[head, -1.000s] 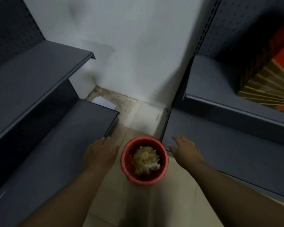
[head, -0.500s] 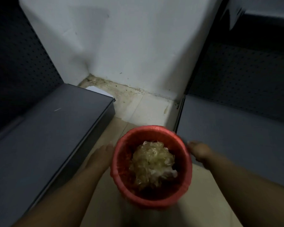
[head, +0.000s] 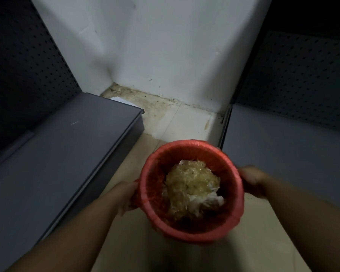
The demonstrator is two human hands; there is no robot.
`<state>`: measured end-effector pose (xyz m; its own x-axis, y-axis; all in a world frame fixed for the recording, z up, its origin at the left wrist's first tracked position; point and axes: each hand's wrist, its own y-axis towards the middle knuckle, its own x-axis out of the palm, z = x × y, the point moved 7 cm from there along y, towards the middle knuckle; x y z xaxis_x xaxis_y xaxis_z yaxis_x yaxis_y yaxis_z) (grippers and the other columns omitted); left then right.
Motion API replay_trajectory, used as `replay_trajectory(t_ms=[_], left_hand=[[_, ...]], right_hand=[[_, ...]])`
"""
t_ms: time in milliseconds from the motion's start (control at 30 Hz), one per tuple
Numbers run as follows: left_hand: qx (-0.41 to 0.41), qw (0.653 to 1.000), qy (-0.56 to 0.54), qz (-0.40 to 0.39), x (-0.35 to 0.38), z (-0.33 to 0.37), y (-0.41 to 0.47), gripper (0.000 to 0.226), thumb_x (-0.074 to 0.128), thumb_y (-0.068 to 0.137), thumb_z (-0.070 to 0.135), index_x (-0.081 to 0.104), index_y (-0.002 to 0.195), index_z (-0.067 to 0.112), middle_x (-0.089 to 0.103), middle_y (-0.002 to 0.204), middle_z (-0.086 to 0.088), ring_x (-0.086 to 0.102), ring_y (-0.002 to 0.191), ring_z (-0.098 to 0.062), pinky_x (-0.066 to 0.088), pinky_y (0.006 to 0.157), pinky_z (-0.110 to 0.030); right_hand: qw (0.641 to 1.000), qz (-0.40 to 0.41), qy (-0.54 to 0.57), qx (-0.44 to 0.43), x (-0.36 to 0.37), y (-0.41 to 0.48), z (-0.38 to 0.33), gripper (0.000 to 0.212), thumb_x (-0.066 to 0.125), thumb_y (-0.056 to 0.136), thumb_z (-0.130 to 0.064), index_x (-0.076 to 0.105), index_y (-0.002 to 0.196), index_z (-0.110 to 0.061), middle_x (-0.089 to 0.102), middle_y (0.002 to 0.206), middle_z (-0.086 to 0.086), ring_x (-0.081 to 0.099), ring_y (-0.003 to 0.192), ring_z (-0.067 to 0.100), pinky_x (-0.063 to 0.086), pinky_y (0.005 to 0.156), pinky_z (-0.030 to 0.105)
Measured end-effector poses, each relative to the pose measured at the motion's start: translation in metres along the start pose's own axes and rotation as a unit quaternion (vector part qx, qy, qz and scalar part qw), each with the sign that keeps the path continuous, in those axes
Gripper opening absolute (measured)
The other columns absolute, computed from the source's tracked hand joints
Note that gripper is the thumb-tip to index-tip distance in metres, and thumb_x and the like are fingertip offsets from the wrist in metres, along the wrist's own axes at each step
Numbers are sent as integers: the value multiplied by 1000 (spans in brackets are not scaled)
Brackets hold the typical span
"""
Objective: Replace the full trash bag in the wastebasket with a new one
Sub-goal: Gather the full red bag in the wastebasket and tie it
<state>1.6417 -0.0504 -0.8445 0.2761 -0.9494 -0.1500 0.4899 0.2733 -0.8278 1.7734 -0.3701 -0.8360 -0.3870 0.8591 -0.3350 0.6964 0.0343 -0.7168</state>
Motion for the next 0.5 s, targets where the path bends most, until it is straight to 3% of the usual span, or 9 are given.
replay_trajectory(t_ms=[100, 200, 267, 333, 400, 467, 500], left_hand=[[6, 1000, 26, 3, -8, 11, -20, 17, 65, 84, 11, 53, 71, 11, 46, 64, -6, 51, 60, -21, 52, 75, -36], [29, 996, 81, 3, -11, 28, -36, 20, 55, 88, 4, 45, 72, 11, 39, 63, -6, 50, 50, -19, 52, 50, -26], [56, 991, 118, -11, -4, 42, -51, 23, 53, 90, 4, 45, 70, 10, 38, 58, -6, 48, 40, -16, 50, 40, -21], [75, 986, 145, -23, 6, 52, -64, 25, 54, 91, 6, 49, 66, 10, 46, 47, -4, 49, 30, -10, 50, 38, -20], [78, 981, 173, -36, 16, 57, -72, 16, 51, 91, 6, 59, 77, 8, 57, 42, 0, 57, 38, -9, 53, 41, -22], [69, 980, 179, -54, 24, 60, -78, 16, 49, 91, 6, 62, 99, 6, 66, 60, -4, 63, 56, -15, 56, 46, -25], [65, 979, 183, -65, 26, 62, -81, 17, 48, 91, 5, 62, 101, 6, 66, 65, -6, 62, 60, -16, 56, 47, -25]], right_hand=[[999, -8, -40, 27, -14, -12, 5, 26, 53, 91, -5, 60, 66, -3, 53, 58, 13, 50, 50, 23, 49, 53, 30], [997, 19, -66, 30, -32, -27, -7, 22, 65, 85, -10, 57, 65, -6, 44, 56, 11, 42, 50, 20, 42, 56, 32], [996, 9, -80, 29, -33, -39, -20, 29, 65, 87, -18, 52, 62, -8, 44, 50, 8, 39, 45, 18, 39, 52, 27], [995, -20, -88, 33, -30, -51, -33, 38, 58, 92, -17, 50, 55, -10, 41, 37, 3, 36, 33, 12, 34, 40, 17], [997, -48, -52, 32, -25, -58, -46, 35, 57, 93, -12, 53, 58, -9, 43, 34, 1, 38, 26, 9, 36, 35, 13], [998, -61, -12, 28, -19, -66, -58, 22, 61, 91, -11, 56, 69, -6, 49, 36, 0, 44, 26, 7, 44, 35, 14], [997, -66, 1, 28, -15, -70, -63, 18, 61, 90, -11, 57, 73, -6, 51, 37, 0, 46, 27, 7, 48, 37, 15]])
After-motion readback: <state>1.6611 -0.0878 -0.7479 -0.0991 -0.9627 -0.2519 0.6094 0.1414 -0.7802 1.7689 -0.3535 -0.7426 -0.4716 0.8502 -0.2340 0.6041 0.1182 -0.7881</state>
